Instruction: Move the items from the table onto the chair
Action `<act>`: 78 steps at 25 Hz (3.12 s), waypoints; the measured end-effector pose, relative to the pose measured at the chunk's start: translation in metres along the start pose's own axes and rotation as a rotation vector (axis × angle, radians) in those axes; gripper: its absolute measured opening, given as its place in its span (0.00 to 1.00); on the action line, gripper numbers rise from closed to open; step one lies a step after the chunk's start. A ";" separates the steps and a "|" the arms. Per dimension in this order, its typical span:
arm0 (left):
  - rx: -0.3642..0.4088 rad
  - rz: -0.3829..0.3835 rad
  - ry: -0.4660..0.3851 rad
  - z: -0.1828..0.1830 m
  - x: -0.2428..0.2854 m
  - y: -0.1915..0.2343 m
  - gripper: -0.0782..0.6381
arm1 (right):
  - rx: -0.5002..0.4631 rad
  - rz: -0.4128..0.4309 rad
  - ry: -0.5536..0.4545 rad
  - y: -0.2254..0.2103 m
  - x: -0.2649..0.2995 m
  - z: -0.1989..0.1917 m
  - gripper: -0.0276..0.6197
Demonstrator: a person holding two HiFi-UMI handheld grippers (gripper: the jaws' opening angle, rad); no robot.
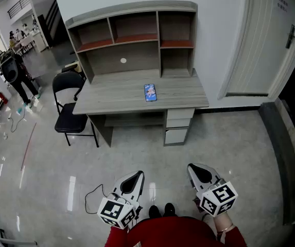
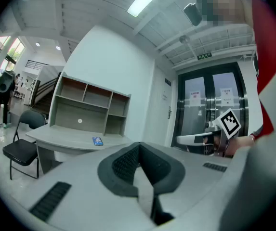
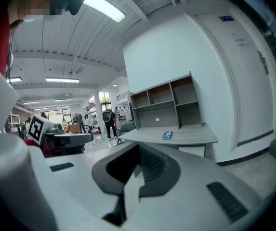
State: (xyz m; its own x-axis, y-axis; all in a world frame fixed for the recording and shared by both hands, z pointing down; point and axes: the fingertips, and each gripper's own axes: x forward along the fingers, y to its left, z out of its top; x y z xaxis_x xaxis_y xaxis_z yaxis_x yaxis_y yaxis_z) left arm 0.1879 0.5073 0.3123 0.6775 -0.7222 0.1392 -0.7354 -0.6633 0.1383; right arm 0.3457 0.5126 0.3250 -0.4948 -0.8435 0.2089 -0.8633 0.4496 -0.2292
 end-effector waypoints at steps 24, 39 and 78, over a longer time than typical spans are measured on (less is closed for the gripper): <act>-0.051 0.069 0.049 -0.011 0.045 0.034 0.12 | 0.097 0.037 0.071 -0.058 0.037 -0.012 0.06; -0.108 0.021 0.128 0.003 0.226 0.226 0.12 | 0.102 -0.012 0.138 -0.148 0.272 0.031 0.06; -0.629 -0.126 0.739 -0.116 0.472 0.335 0.35 | 0.350 0.141 0.751 -0.262 0.526 -0.048 0.45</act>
State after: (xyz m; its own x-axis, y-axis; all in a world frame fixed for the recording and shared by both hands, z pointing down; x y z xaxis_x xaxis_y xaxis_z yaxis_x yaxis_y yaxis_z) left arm 0.2620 -0.0335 0.5381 0.7425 -0.2058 0.6374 -0.6644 -0.3467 0.6621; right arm 0.3063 -0.0349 0.5407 -0.6372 -0.3109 0.7052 -0.7692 0.3143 -0.5564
